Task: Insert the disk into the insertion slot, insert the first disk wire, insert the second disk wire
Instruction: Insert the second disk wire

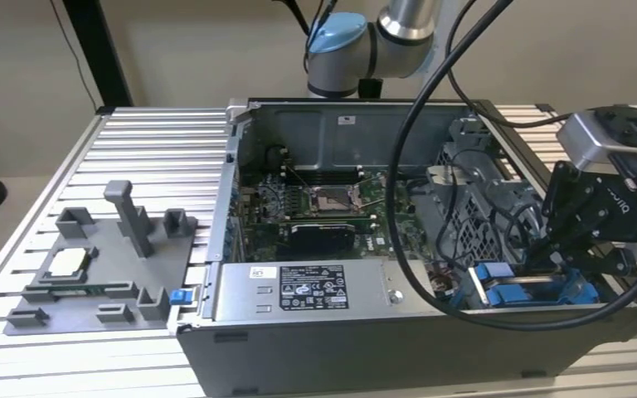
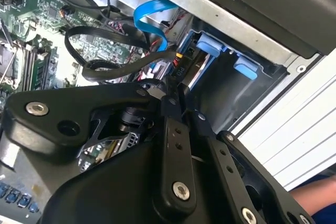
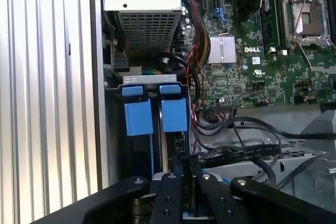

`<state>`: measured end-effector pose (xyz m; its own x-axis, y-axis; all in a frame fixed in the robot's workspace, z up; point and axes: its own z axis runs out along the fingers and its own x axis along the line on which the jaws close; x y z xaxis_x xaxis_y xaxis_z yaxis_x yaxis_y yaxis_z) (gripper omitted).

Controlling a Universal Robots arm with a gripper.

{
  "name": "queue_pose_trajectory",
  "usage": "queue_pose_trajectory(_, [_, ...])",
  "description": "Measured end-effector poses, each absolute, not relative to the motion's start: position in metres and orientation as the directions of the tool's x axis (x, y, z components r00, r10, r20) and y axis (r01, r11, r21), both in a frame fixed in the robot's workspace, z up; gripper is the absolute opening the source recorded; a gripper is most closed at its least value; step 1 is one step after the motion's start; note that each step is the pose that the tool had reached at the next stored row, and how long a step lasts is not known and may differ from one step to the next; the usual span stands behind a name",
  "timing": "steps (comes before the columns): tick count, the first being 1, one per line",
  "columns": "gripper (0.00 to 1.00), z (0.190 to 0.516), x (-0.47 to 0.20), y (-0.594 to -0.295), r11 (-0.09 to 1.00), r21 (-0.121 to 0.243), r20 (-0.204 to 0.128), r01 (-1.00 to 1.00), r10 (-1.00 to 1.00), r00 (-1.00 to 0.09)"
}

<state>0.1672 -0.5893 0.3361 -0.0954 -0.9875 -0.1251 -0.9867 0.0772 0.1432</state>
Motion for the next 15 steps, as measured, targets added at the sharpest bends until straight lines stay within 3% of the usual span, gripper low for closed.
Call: queue_pose_trajectory(15, [0.00,0.3399,0.1670,-0.5890,0.077,0.138,-0.125,-0.987,-0.988,-0.095])
